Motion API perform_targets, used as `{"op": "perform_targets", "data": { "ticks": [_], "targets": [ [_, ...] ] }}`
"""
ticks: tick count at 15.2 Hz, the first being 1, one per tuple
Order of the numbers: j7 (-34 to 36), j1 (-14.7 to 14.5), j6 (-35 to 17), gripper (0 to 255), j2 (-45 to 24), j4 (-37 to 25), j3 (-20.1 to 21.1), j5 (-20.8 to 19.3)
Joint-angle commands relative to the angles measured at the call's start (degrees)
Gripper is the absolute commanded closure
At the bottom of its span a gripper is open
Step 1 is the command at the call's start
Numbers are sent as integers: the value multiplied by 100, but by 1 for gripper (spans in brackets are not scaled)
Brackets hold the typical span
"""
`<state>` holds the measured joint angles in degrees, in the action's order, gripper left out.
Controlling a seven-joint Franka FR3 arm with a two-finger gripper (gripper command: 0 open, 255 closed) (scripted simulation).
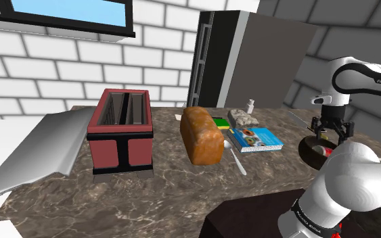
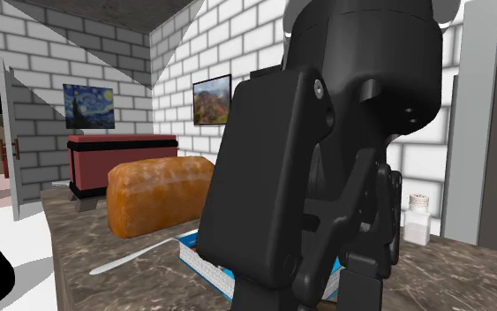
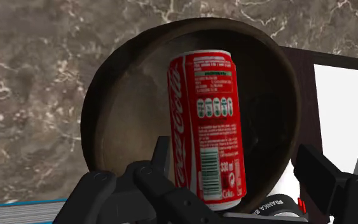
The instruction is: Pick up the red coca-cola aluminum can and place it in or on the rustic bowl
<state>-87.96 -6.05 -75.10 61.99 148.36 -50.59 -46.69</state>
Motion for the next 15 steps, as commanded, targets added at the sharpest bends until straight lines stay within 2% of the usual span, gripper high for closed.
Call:
{"op": "perform_targets", "data": {
  "ticks": [1, 4, 8, 15],
  "targets": [
    [0, 0, 0, 0, 0, 0, 0, 0],
    [0, 0, 0, 0, 0, 0, 0, 0],
    [-20, -316, 367, 0, -326, -698, 357, 451],
    [-20, -316, 366, 0, -326, -698, 357, 451]
  ]
}}
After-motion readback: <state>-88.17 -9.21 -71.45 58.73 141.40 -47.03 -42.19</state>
